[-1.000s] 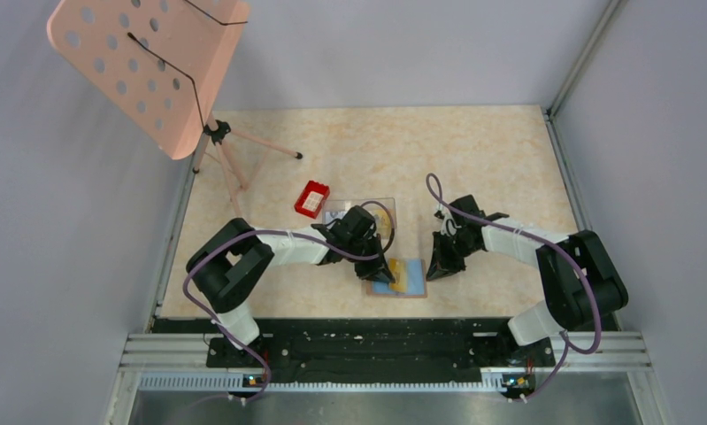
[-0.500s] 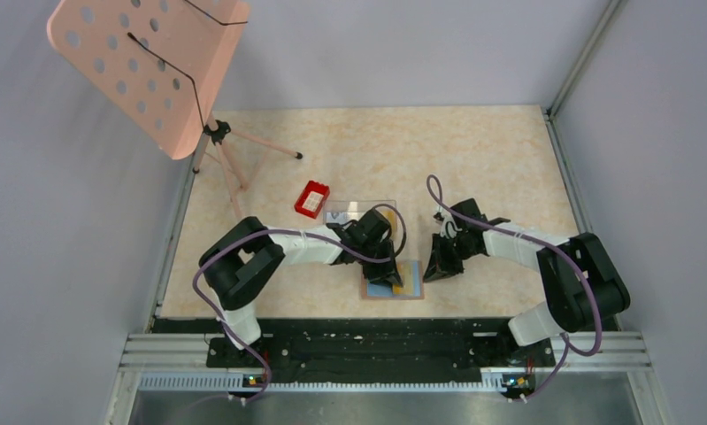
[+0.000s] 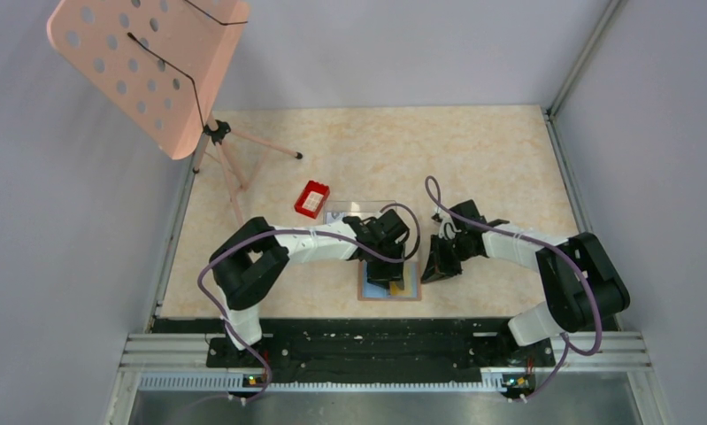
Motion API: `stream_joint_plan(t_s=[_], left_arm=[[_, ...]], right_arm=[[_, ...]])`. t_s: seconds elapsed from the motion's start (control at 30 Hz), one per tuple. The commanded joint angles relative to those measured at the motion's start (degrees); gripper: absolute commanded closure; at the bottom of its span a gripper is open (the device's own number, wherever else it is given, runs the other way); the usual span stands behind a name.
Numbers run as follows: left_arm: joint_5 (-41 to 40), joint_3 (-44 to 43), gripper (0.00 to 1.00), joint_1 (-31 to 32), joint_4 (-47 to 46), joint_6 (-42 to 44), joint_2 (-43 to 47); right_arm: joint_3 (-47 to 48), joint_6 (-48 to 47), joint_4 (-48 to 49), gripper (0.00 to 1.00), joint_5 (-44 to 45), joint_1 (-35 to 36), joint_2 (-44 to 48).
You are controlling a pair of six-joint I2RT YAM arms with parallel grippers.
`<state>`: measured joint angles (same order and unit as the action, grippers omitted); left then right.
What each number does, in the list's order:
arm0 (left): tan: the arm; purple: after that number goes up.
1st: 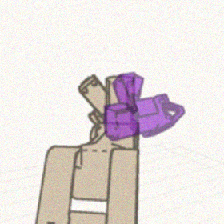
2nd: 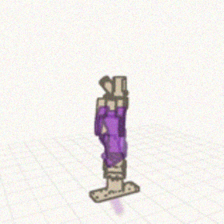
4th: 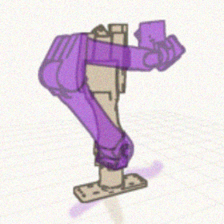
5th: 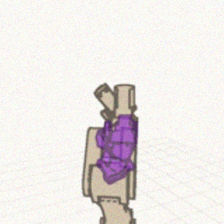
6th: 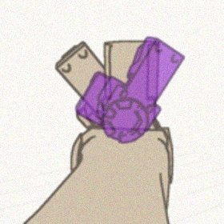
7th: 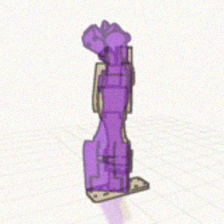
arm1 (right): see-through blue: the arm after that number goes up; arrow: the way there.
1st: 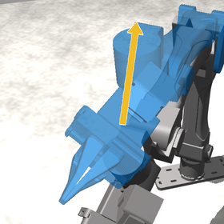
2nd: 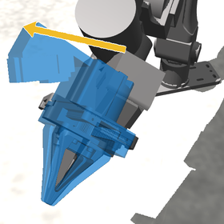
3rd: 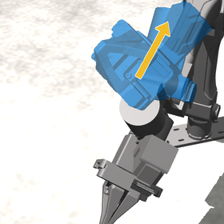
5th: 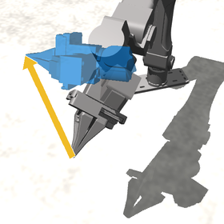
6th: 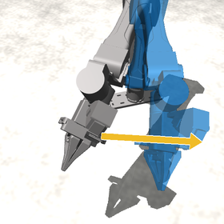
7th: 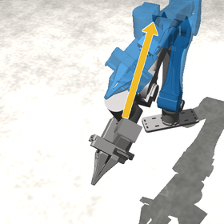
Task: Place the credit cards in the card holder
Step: Insert the credit card into the card holder.
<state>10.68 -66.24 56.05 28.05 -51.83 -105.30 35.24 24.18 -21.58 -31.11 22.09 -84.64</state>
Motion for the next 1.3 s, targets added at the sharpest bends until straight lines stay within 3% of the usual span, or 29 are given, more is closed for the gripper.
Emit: stream_joint_plan(t_s=[0.0,0.57,0.77,0.9,1.07,1.27], left_arm=[[-3.47,-1.11,0.50,0.02,4.56,2.54,0.76],[7.85,-10.29,0.57,1.51,-0.24,6.04,-6.07],[1.92,-11.71,0.53,1.52,5.25,8.14,-4.10],[-5.06,-9.80,0.50,1.36,7.81,9.25,1.52],[-6.31,-6.70,0.49,1.16,5.37,9.22,8.80],[-6.91,-2.75,0.49,-0.30,2.53,5.66,17.26]], right_arm=[[-1.17,-0.79,-0.52,1.00,1.89,1.21,-0.69],[0.53,-1.08,-2.66,1.00,2.62,1.26,0.29],[3.80,-1.47,-5.65,1.00,5.28,1.22,4.22],[7.92,-1.51,-6.41,0.88,5.17,1.22,5.27],[12.40,-0.94,-3.14,0.68,2.19,1.25,4.49],[22.05,-1.28,-1.81,0.56,-0.04,1.31,-6.24]])
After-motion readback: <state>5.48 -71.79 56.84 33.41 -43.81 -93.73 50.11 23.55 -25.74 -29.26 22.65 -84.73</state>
